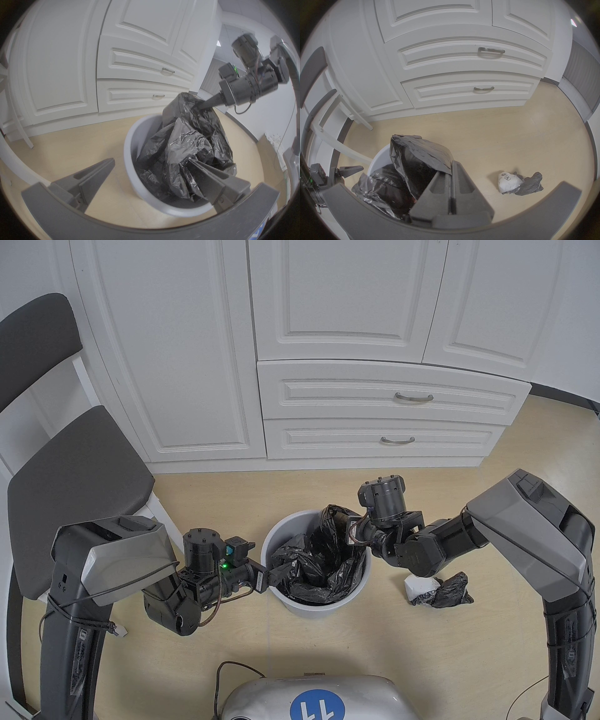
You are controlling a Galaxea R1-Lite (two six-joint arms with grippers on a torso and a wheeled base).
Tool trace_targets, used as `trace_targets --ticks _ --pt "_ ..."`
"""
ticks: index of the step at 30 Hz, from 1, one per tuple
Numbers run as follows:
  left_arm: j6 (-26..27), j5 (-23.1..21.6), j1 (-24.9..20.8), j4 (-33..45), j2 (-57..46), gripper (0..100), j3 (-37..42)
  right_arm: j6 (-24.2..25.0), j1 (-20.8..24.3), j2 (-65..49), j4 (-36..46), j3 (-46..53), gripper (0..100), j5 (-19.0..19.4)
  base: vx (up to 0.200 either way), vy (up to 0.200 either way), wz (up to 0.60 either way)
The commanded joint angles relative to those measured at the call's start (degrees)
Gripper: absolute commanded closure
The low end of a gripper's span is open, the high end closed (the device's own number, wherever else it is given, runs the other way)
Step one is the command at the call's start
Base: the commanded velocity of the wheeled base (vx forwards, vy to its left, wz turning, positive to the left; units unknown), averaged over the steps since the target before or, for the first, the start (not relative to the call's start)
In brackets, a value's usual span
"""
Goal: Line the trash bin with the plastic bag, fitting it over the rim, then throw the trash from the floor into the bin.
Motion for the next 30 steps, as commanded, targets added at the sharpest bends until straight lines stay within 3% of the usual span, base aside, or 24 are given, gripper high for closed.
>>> trace_targets --ticks 1,10,19,26,30 --pt "-1.42 0.45 -0.18 -0.52 0.63 100 -1.5 0.09 0.01 0.02 -0.03 0.1 100 0.01 0.0 0.0 0.0" --pt "-6.6 0.1 -0.09 -3.33 -2.09 100 1.84 0.62 -1.31 0.19 -0.03 2.12 100 0.1 0.0 0.0 0.0" --pt "-10.29 0.71 0.62 -9.66 -4.64 100 8.7 7.04 -2.01 -2.88 -0.65 9.59 100 -0.51 0.0 0.0 0.0" --pt "-10.29 0.8 1.49 -10.63 -4.82 100 10.1 7.56 -2.01 -4.9 -7.32 17.5 100 -2.54 0.0 0.0 0.0" --pt "-10.2 4.58 1.58 -10.54 -5.61 100 11.07 7.3 -1.75 -4.9 -13.65 23.74 100 -4.82 0.0 0.0 0.0"
